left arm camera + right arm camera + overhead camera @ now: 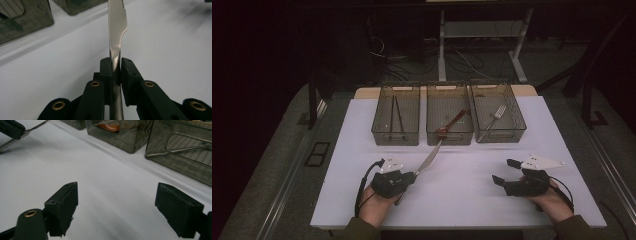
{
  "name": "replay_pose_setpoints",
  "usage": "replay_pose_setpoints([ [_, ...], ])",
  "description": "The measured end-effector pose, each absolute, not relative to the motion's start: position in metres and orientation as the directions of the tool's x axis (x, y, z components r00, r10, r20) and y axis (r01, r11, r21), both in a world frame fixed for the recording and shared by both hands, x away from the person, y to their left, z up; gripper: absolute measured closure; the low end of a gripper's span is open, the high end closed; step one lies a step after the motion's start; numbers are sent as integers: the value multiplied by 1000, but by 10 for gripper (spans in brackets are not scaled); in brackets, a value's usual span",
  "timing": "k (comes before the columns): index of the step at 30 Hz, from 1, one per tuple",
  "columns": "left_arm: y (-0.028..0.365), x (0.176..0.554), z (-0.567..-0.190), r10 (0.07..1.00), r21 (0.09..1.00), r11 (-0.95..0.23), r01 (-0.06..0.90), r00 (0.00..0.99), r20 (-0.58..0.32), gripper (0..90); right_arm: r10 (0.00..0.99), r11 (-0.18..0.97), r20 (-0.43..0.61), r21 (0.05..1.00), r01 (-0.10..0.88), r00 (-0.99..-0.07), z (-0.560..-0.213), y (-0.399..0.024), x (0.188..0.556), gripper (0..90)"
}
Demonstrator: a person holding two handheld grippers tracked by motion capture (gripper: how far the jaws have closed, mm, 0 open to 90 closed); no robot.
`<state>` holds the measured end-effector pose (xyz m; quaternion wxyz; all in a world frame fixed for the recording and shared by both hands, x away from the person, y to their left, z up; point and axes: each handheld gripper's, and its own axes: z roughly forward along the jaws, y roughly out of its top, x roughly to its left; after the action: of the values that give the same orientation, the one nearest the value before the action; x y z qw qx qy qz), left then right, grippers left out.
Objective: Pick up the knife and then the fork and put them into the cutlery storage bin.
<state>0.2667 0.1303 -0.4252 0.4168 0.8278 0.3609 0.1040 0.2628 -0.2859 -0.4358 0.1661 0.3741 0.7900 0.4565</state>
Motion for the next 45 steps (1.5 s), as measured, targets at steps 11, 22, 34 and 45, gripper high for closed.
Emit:
replay_pose_setpoints([
  [11,128,267,-410,663,821,-337,461,735,-141,791,728,286,101,854,434,-678,-431,-282,262,178],
  [22,115,273,-384,634,872,-298,388,763,-123,796,699,195,204,868,457,-686,-409,-278,273,129],
  [34,71,288,-383,605,877,-323,355,790,-97,796,650,114,281,883,456,-706,-380,-244,298,326],
  [45,36,298,-383,596,883,-339,324,801,-66,795,568,81,328,891,448,-755,-369,-217,311,458],
])
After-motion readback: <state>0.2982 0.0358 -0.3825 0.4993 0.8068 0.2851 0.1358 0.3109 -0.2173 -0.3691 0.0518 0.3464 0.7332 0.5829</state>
